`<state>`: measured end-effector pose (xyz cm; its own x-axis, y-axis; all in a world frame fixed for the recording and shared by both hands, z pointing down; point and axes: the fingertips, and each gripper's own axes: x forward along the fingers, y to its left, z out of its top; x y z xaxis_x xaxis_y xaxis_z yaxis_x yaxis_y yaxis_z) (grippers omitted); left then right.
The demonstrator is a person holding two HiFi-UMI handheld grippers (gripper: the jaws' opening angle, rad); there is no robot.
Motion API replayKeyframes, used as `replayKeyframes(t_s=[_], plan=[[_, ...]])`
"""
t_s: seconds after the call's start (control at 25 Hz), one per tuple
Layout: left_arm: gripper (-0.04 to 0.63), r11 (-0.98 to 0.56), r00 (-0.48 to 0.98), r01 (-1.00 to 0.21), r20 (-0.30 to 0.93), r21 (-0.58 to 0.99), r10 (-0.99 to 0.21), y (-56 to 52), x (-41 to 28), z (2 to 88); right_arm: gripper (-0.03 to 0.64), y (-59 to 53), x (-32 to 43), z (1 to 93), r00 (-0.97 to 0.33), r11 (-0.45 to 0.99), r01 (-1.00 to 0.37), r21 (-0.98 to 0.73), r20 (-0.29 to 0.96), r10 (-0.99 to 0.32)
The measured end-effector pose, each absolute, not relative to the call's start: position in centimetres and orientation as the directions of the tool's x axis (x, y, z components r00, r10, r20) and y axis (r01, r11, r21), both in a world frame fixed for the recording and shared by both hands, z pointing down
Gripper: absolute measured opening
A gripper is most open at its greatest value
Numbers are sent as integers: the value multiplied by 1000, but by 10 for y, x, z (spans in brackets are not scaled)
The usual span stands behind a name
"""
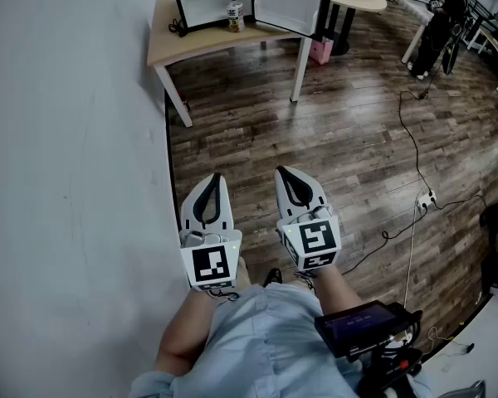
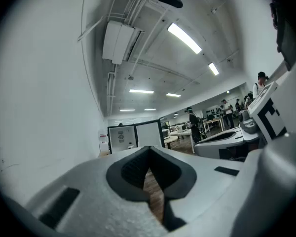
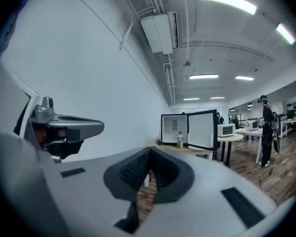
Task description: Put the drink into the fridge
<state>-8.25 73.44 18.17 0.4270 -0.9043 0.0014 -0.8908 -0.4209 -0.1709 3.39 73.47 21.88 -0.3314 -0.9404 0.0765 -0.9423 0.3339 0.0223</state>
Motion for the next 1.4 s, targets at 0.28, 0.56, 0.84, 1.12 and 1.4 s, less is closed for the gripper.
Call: replayKeyframes(t_s=[0.28, 0.56, 0.84, 1.12, 1.4], plan=[[9, -421, 427, -889, 6, -181, -904, 736, -60, 187, 5, 739, 55, 224, -342, 345, -938, 18, 83, -936], [9, -403, 408, -898, 7, -180, -913, 731, -53, 195, 8, 735, 66, 227, -354, 357, -934, 28, 66, -933], [9, -404, 406, -895, 26, -190, -913, 694, -56, 213, 313, 695, 77, 229, -342, 344, -939, 29, 51, -938], [9, -404, 398, -899, 68, -168, -915, 604, -65, 232, 339, 609, 74, 251, -332, 335, -942, 28, 89, -939], [9, -431, 422, -892, 94, -137, -902, 484, -76, 240, 337, 486, 61, 258, -301, 303, -953, 11, 100, -948]])
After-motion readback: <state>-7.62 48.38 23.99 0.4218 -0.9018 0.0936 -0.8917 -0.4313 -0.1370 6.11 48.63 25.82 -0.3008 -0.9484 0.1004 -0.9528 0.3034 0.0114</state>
